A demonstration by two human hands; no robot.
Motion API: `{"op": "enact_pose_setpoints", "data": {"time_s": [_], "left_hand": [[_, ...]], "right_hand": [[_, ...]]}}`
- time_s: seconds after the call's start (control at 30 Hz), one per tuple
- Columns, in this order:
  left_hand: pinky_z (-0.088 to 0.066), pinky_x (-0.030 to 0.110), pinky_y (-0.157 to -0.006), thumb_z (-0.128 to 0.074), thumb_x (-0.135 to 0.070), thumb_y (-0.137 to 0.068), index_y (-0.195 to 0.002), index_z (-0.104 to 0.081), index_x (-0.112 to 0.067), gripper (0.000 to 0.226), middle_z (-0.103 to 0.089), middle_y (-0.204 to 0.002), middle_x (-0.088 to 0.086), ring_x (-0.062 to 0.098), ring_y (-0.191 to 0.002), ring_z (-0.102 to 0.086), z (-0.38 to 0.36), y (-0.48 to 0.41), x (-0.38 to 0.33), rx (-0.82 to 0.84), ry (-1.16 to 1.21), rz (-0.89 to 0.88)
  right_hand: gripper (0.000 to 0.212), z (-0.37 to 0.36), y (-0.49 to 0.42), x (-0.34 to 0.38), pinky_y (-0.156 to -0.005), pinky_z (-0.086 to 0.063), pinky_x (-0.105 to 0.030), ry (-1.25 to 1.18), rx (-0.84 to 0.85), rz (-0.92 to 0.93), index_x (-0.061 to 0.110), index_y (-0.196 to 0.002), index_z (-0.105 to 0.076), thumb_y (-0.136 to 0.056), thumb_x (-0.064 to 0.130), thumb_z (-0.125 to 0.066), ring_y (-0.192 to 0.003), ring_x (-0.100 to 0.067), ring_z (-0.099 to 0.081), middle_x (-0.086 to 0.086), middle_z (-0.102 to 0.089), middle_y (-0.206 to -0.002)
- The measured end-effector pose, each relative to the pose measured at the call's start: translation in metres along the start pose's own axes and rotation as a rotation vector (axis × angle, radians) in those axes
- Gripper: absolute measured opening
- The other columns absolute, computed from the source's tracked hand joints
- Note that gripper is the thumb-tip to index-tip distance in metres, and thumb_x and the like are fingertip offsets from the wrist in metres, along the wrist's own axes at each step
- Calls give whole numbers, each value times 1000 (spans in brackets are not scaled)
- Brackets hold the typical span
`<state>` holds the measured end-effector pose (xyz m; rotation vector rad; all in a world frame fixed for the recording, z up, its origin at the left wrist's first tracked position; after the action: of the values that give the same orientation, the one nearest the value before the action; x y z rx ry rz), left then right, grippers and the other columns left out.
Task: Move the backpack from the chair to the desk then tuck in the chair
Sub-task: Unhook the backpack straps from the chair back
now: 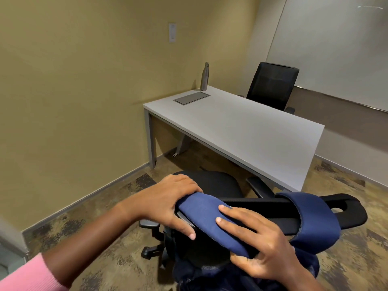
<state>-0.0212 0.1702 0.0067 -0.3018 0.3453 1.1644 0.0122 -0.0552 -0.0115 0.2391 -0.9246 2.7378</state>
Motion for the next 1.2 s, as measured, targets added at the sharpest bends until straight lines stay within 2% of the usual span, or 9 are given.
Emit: {"op": "enact_pose_setpoints", "data": {"time_s": [0.1,0.27,0.4,0.6,0.67,0.77,0.87,0.97,1.2], "left_hand": [[-38,21,-93,-78,-50,-60,-114,-46,-30,66,-51,-113,-9,3,-103,-46,0,0,12,97,138,49],[-33,21,-84,-63,-22,-72,-107,-51,-19,37,-56,-105,1,12,-95,-47,-12,5,16,-189,-74,50],[-42,24,-77,-78,-19,-62,-103,-46,-20,52,-63,-96,6,21,-83,-60,-27,13,4,-377,-341,104],[-46,32,-80,-76,-23,-58,-105,-46,-15,56,-62,-101,11,28,-90,-60,-30,23,-23,-387,-352,202],[-38,27,-85,-74,-31,-57,-103,-47,-14,57,-64,-99,10,27,-92,-60,-34,24,-36,-411,-418,212],[-33,28,-80,-64,-37,-58,-96,-52,-13,46,-66,-90,6,19,-87,-50,-43,17,-59,-491,-486,188],[-32,30,-69,-48,-41,-69,-84,-59,-14,32,-62,-76,2,18,-66,-51,-44,7,-73,-502,-532,176],[-30,31,-63,-39,-43,-74,-73,-62,-15,37,-61,-67,1,18,-55,-51,-42,2,-78,-480,-645,138],[-30,31,-59,-41,-13,-76,-68,-63,-11,24,-61,-61,3,17,-58,-43,-42,3,-94,-659,-704,46]], "right_hand": [[58,0,2,-1,-97,-45,-27,-38,-7,1,19,-121,-57,-64,25,-71,-117,-12,-53,-1,-55,-128],[57,0,3,0,-95,-47,-26,-87,-27,-30,21,-116,-62,-61,20,-72,-115,-9,-54,2,-57,-126],[63,1,4,-1,-94,-47,-24,-139,-45,-38,23,-119,-58,-59,13,-74,-114,-6,-54,3,-58,-125],[51,1,3,-1,-93,-46,-22,-157,-44,-29,25,-119,-56,-69,21,-64,-111,-8,-55,2,-57,-124],[49,0,5,-1,-93,-46,-22,-147,-39,-13,26,-119,-57,-71,20,-65,-111,-8,-55,3,-57,-123],[49,1,7,-1,-92,-47,-24,-115,-10,-7,25,-119,-58,-71,19,-68,-110,-10,-56,0,-59,-122],[46,4,9,-1,-91,-49,-26,-87,28,-12,24,-120,-58,-74,22,-66,-110,-12,-57,-4,-62,-121],[45,8,10,1,-91,-49,-25,-74,49,-7,23,-120,-58,-76,22,-64,-109,-14,-58,-5,-62,-121],[53,15,15,4,-94,-43,-23,-74,15,-7,27,-126,-50,-74,20,-59,-114,-10,-48,-3,-59,-122]]}}
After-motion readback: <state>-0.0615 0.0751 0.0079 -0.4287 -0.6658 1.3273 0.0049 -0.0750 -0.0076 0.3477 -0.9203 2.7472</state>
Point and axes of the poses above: each hand's wrist, its own y-axis away from the middle knuckle, its own z-axis out of the back of the hand, x = y × z, the point moved 2 cm from there along -y, towards the middle knuckle
